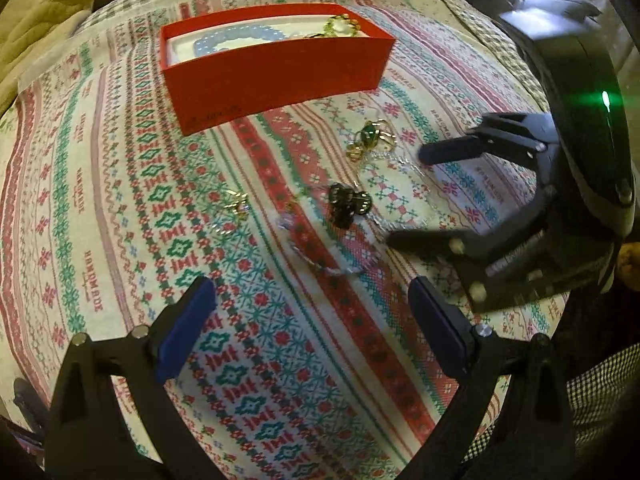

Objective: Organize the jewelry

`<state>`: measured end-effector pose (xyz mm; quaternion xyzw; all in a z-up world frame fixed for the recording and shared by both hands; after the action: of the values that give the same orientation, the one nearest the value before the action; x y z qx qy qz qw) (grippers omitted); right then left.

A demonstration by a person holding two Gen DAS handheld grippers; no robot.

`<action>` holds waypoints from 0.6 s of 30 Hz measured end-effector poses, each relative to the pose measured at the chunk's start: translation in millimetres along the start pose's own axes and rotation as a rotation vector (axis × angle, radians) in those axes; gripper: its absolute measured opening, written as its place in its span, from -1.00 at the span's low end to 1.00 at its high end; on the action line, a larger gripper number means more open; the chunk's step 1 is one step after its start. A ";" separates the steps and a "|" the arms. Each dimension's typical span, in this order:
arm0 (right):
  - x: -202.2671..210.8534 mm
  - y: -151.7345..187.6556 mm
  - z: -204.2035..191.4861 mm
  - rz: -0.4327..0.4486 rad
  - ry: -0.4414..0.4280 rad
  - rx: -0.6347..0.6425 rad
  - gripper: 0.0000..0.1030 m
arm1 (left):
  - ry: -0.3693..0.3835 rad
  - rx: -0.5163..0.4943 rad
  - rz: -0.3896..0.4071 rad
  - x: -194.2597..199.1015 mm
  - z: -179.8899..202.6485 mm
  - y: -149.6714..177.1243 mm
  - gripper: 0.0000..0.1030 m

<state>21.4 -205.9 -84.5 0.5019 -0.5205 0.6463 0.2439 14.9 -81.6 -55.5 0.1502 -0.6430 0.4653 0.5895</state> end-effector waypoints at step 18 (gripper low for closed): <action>21.3 14.6 33.2 0.015 0.004 -0.038 0.06 | -0.017 -0.153 0.019 -29.1 21.9 -19.0 0.84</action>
<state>14.2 -245.7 -73.0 0.4918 -0.5359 0.6392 0.2495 23.0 -118.8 -70.8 0.1024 -0.6831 0.4189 0.5894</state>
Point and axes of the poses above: each gripper's, at about its wrist camera, not at the fingertips, and x roughly against the way its jaws point, z to its right, y to its underside, the point moved 2 cm from there along -x, roughly the way its jaws point
